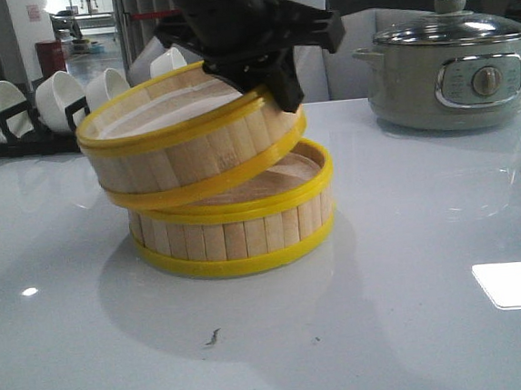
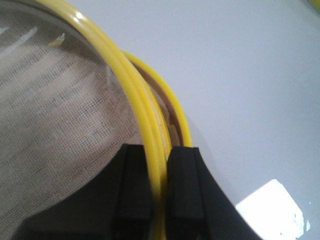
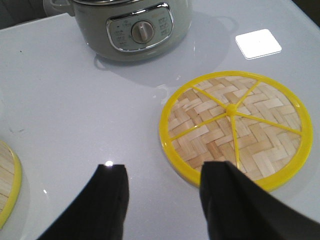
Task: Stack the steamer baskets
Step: 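Lift the basket with the left gripper and lower it onto the center basket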
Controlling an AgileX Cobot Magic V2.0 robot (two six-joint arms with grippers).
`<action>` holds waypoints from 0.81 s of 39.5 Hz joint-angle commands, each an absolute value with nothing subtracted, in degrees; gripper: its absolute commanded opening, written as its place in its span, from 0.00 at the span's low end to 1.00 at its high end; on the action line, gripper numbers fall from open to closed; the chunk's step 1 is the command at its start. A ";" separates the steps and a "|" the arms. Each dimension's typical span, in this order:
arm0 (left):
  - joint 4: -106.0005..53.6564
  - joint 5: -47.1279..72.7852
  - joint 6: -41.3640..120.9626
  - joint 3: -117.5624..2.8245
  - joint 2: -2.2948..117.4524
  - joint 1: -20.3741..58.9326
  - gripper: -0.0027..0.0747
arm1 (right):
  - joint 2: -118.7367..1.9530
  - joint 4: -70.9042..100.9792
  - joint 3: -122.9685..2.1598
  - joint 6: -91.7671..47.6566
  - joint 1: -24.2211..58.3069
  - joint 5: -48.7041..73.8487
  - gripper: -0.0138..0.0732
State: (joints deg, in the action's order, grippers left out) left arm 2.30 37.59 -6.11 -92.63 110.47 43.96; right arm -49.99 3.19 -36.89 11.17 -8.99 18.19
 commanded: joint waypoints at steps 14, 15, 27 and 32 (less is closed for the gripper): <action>2.19 30.76 -6.05 -94.88 109.76 46.70 0.14 | -49.56 3.43 -39.00 10.48 -9.06 15.09 0.66; 2.19 30.62 -6.05 -94.88 109.79 46.70 0.14 | -49.56 3.43 -39.00 10.48 -9.06 15.09 0.66; 1.66 27.79 -6.05 -94.88 110.68 46.96 0.14 | -49.56 3.43 -39.00 10.48 -9.06 15.09 0.66; 1.28 27.79 -6.05 -94.88 111.76 46.96 0.14 | -49.56 3.43 -39.00 10.48 -9.06 15.09 0.66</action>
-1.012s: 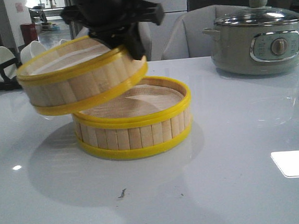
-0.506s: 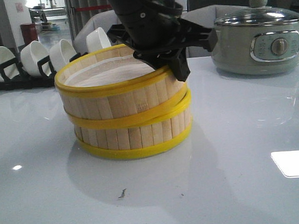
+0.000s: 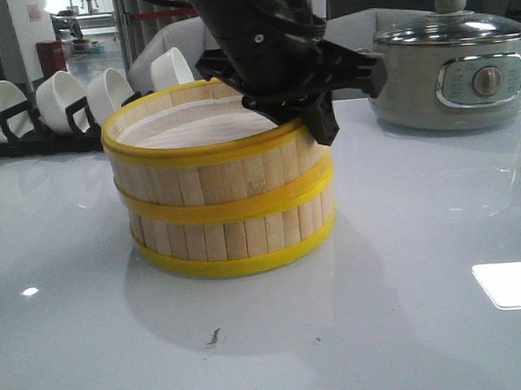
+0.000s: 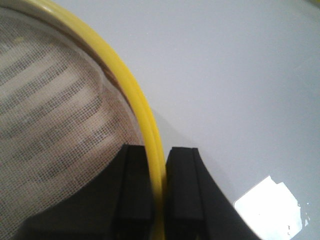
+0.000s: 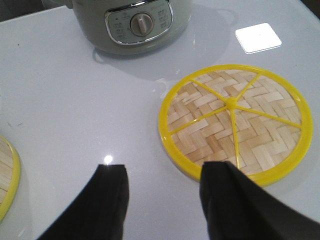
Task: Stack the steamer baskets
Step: 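Lift the basket with the left gripper and lower it onto the center basket, then open the left gripper and raise it off the stacked basket rim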
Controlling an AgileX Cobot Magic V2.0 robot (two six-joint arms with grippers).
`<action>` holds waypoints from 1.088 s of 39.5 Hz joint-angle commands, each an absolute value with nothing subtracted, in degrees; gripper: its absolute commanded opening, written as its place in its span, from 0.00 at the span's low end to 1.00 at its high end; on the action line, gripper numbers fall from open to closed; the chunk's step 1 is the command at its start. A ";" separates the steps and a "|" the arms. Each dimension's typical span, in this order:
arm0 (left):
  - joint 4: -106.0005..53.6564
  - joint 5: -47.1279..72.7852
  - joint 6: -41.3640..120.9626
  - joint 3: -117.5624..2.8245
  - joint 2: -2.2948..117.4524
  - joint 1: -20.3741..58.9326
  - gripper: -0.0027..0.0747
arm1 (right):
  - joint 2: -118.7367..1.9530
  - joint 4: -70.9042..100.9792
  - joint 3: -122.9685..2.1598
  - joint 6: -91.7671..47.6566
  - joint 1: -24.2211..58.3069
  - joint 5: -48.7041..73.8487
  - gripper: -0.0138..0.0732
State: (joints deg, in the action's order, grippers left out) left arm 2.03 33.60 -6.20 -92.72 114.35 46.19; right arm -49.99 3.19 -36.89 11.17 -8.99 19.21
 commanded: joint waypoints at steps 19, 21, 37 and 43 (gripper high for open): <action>1.27 29.25 -5.66 -94.88 112.73 46.96 0.15 | -49.56 3.43 -39.00 10.48 -9.06 15.15 0.66; 1.52 29.49 -5.66 -94.88 112.62 46.96 0.15 | -49.56 3.43 -39.00 10.48 -9.06 15.15 0.66; 1.52 30.98 -5.66 -96.16 112.00 44.61 0.15 | -49.56 3.43 -39.00 10.48 -9.06 15.45 0.66; 1.52 31.55 -5.66 -96.16 112.00 44.61 0.15 | -49.56 3.43 -38.81 10.48 -9.06 15.49 0.66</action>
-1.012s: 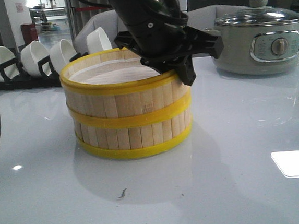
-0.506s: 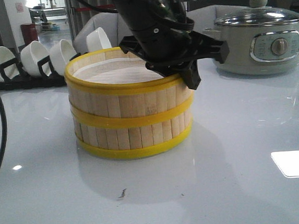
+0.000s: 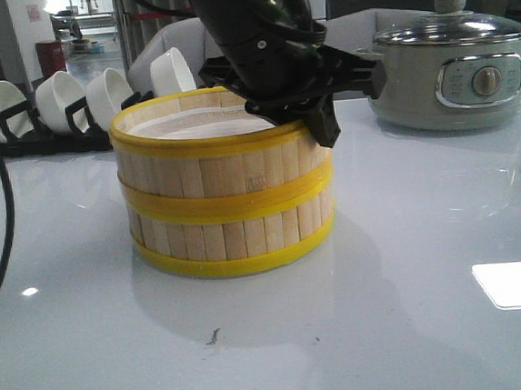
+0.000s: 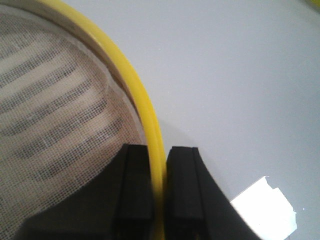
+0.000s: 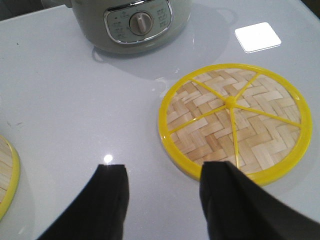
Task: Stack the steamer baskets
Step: 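Open the left gripper and raise it off the stacked basket rim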
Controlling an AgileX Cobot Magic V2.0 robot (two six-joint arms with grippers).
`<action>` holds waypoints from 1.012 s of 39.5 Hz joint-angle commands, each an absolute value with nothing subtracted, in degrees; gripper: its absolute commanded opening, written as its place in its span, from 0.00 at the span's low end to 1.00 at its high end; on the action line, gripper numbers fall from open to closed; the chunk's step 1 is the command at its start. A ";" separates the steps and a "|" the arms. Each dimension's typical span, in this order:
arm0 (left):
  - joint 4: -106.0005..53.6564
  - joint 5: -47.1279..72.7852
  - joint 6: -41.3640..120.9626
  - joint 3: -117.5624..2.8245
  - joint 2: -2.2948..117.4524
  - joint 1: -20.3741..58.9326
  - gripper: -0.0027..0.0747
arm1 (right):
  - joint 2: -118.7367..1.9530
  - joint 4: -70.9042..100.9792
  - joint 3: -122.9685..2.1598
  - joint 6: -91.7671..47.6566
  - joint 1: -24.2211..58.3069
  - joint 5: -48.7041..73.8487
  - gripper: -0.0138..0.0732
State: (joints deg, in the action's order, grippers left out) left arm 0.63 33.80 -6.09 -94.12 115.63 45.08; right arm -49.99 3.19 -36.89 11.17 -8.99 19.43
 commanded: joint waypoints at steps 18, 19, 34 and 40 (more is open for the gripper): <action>1.52 31.21 -5.66 -96.16 112.00 44.61 0.40 | -49.56 3.43 -38.75 10.48 -9.06 15.56 0.66; 1.52 31.21 -5.66 -96.16 112.00 44.61 0.47 | -49.56 3.43 -38.75 10.48 -9.06 15.56 0.66; 2.56 33.57 -5.66 -99.38 110.81 44.61 0.69 | -49.56 3.43 -38.74 10.48 -9.06 15.91 0.66; 3.83 37.52 -5.66 -104.33 109.78 44.61 0.62 | -49.56 3.43 -38.74 10.48 -9.06 15.91 0.66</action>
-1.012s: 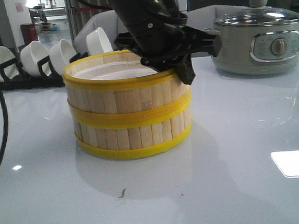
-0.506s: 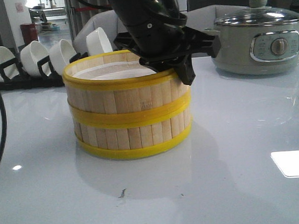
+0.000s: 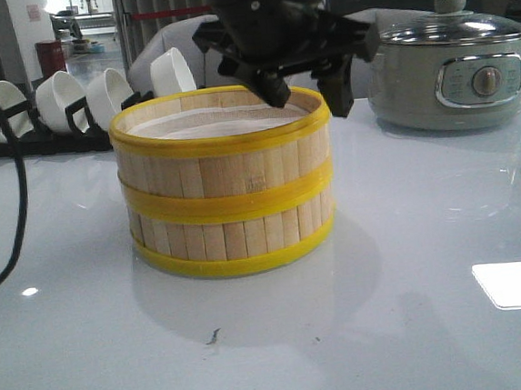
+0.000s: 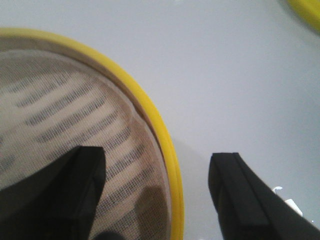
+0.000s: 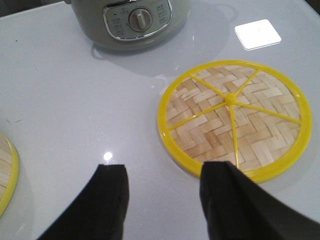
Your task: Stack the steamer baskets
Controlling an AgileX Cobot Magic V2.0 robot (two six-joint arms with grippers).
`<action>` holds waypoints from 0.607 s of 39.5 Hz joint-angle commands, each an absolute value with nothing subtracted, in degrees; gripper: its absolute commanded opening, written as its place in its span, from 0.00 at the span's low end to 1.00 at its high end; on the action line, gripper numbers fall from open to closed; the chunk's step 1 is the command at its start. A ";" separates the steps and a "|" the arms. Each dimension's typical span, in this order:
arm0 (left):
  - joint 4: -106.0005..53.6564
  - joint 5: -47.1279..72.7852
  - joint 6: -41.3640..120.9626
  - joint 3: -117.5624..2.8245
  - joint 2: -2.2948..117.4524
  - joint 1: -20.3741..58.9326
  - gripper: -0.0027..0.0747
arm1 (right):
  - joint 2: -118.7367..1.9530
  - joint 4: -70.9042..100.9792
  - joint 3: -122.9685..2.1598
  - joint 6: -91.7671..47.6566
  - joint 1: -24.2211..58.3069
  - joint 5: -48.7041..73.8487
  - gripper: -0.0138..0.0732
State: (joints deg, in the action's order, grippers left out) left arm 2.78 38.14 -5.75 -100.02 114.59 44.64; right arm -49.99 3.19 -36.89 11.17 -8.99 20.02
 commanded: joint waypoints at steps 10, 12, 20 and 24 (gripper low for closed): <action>10.05 36.66 -6.18 -107.37 104.25 42.65 0.18 | -49.56 3.43 -38.74 10.48 -9.06 15.91 0.66; 10.05 36.39 -7.16 -107.37 102.96 41.30 0.17 | -49.56 3.43 -38.74 10.48 -9.06 15.91 0.66; 8.89 36.92 -7.83 -107.37 96.62 31.93 0.16 | -49.56 3.43 -38.74 10.48 -9.06 16.04 0.66; 7.81 37.74 -7.83 -107.16 93.18 26.12 0.16 | -49.56 3.43 -38.74 10.48 -9.06 16.09 0.66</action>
State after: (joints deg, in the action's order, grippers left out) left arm 8.59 41.03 -7.22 -105.26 99.05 30.07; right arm -49.99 3.19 -36.89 11.17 -8.99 20.19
